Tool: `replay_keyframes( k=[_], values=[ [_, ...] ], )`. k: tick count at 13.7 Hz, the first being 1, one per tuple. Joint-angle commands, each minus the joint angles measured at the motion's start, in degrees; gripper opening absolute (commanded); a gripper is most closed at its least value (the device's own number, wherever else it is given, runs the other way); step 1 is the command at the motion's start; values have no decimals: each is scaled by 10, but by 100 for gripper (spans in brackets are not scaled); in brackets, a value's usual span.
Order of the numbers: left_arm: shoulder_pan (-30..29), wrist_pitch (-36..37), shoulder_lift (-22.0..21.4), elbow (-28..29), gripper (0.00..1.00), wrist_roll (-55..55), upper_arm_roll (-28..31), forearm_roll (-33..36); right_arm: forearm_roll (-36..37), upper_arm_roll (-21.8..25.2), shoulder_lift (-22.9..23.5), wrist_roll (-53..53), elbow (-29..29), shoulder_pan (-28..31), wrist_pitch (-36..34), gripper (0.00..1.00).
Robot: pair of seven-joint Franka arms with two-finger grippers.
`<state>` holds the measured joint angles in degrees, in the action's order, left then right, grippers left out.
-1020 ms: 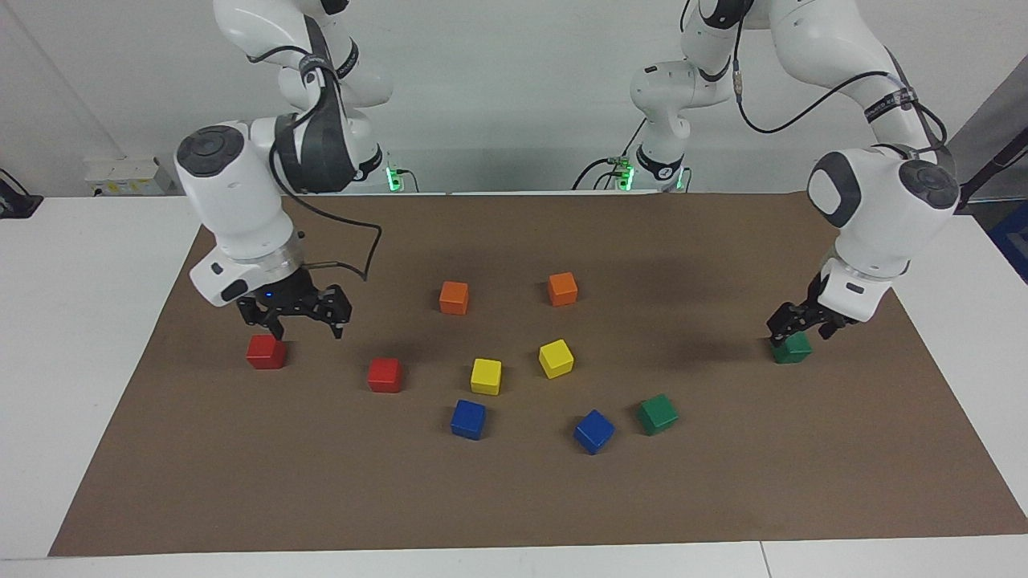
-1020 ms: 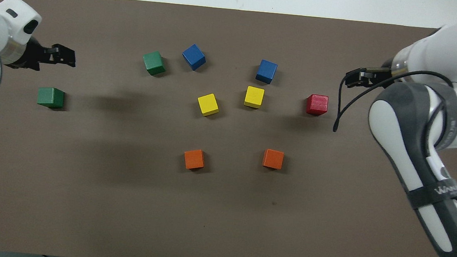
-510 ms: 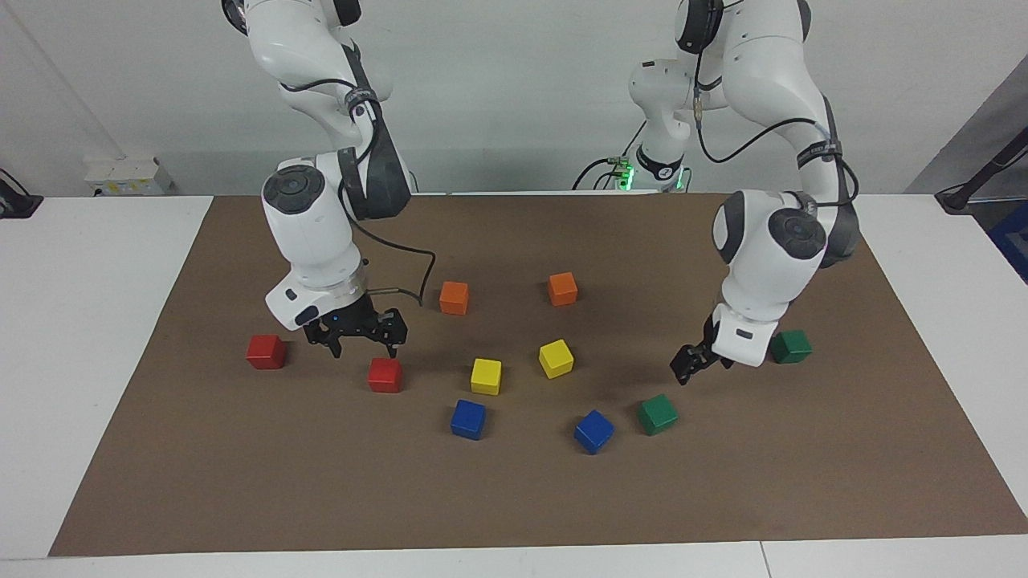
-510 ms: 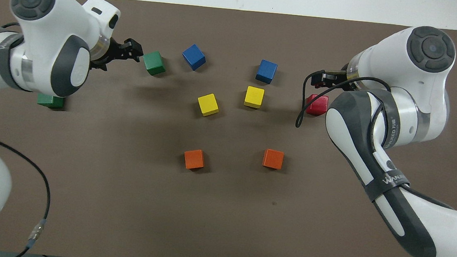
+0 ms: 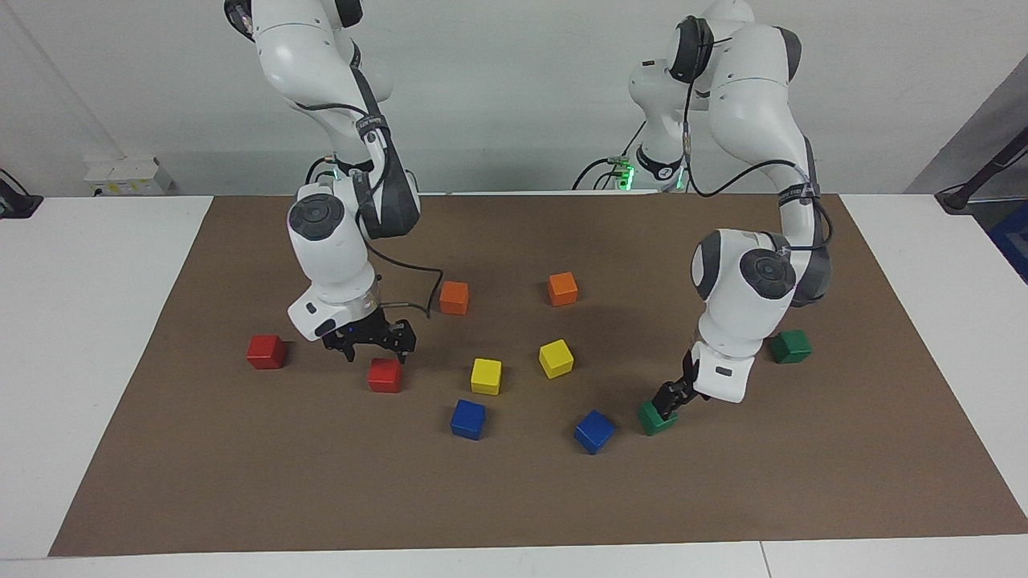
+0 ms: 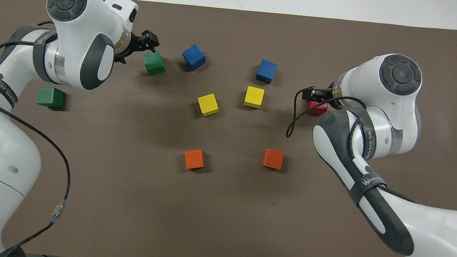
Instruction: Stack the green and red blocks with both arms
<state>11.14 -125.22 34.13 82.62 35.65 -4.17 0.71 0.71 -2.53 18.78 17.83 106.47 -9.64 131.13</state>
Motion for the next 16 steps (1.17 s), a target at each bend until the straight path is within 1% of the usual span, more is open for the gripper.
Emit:
replay_keyframes(
  k=[1, 2, 4, 7, 8, 10, 11, 12, 13, 14, 15, 16],
  values=[
    [20, -12, 22, -25, 100, 33, 11, -6, -2, 0, 0, 11, 30, 2, 36, 100],
    [26, -22, 35, -32, 100, 42, 12, -4, -2, 0, 5, 11, 31, 3, 39, 100],
    [40, -23, 72, -68, 100, 61, 13, 5, -2, 0, 17, 9, 35, 7, 54, 99],
    [36, -13, 72, -65, 100, 56, 17, 45, -2, 0, 29, 10, 42, 8, 71, 99],
    [37, -18, 72, -63, 100, 57, 17, 51, -2, 0, 32, 7, 41, 9, 71, 90],
    [44, -54, 70, -35, 100, 57, 17, 50, -2, 0, 33, 5, 37, 11, 70, 67],
    [45, -69, 67, -16, 100, 58, 18, 48, -2, 0, 33, 5, 36, 12, 67, 52],
    [45, -73, 61, -3, 100, 58, 18, 50, -2, 0, 32, 6, 33, 12, 60, 32],
    [46, -73, 59, 3, 100, 58, 18, 50, -2, 0, 28, 6, 30, 15, 51, 19],
    [46, -71, 58, 5, 97, 58, 17, 50, -2, 1, 25, 6, 20, 16, 30, 16],
    [46, -63, 57, 5, 90, 58, 17, 50, -1, 2, 19, 6, -2, 21, -10, 16],
    [46, -57, 54, 6, 82, 58, 17, 48, 0, 2, 14, 4, -31, 27, -58, 16]
  ],
)
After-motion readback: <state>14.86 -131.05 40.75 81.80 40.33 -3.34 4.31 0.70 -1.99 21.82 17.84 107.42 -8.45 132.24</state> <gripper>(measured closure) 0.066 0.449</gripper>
